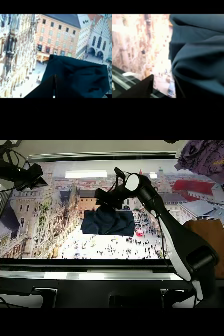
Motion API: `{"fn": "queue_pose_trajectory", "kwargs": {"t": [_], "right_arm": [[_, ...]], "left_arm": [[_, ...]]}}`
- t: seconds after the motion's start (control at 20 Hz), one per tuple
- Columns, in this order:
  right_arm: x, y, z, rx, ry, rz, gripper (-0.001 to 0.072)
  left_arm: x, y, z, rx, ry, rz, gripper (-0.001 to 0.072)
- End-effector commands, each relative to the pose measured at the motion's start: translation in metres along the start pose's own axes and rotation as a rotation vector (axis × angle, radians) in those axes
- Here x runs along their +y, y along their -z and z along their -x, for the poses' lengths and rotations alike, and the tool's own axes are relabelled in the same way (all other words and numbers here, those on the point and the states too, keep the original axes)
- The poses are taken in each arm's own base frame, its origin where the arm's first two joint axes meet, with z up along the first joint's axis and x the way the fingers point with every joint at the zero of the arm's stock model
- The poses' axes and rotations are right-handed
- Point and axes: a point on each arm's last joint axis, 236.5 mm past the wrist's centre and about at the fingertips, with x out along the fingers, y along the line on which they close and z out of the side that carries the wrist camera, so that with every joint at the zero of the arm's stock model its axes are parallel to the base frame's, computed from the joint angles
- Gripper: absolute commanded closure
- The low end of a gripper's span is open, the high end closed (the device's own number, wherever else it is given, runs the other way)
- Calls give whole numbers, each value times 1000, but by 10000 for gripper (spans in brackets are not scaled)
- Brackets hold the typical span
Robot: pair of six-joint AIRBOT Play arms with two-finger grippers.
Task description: Fold the clothes and pants, and hang the long-sleeved shirts on hangers.
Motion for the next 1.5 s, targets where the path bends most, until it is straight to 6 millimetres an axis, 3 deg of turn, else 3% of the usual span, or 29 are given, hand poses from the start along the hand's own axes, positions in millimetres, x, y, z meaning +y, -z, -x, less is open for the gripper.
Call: {"fn": "queue_pose_trajectory", "kwargs": {"t": [0.0, 0.1, 0.2, 0.3, 0.4, 0.5, 0.6, 0.65, 0.75, 0.8, 0.95, 1.2, 1.45], "right_arm": [[50, -1, 8, -9, -196, 79, 279], [69, -11, 26, -46, -239, 118, 278], [79, -31, 58, -103, -259, 148, 276], [63, -60, 105, -180, -249, 141, 257], [19, -86, 158, -241, -186, 162, 224], [-50, -102, 206, -256, -100, 129, 224], [-128, -105, 235, -244, -33, 36, 225], [-161, -101, 240, -228, -14, -12, 226], [-215, -85, 228, -183, -13, -93, 226], [-236, -73, 213, -151, -20, -132, 226], [-278, -34, 160, -81, -36, -218, 227], [-298, 14, 89, -5, -118, -319, 238], [-286, 26, 35, 47, -102, -295, 246]], "left_arm": [[1, 0, 0, 0, -2, 0, 692], [1, 0, 0, 0, -2, 1, 692], [1, 0, 0, 0, -2, 16, 692], [1, 0, 0, 0, -2, 18, 692], [1, 0, 0, 0, -2, 18, 692], [1, 0, 0, 0, -2, 18, 692], [1, 0, 0, 0, -3, 18, 692], [1, 0, 0, 0, -3, 18, 692], [1, 0, 0, 0, -3, 18, 692], [1, 0, 0, 0, -3, 18, 691], [1, -1, 0, -2, -2, 17, 692], [1, -1, 0, -2, -2, 18, 692], [1, -1, 0, -3, -2, 17, 691]]}}
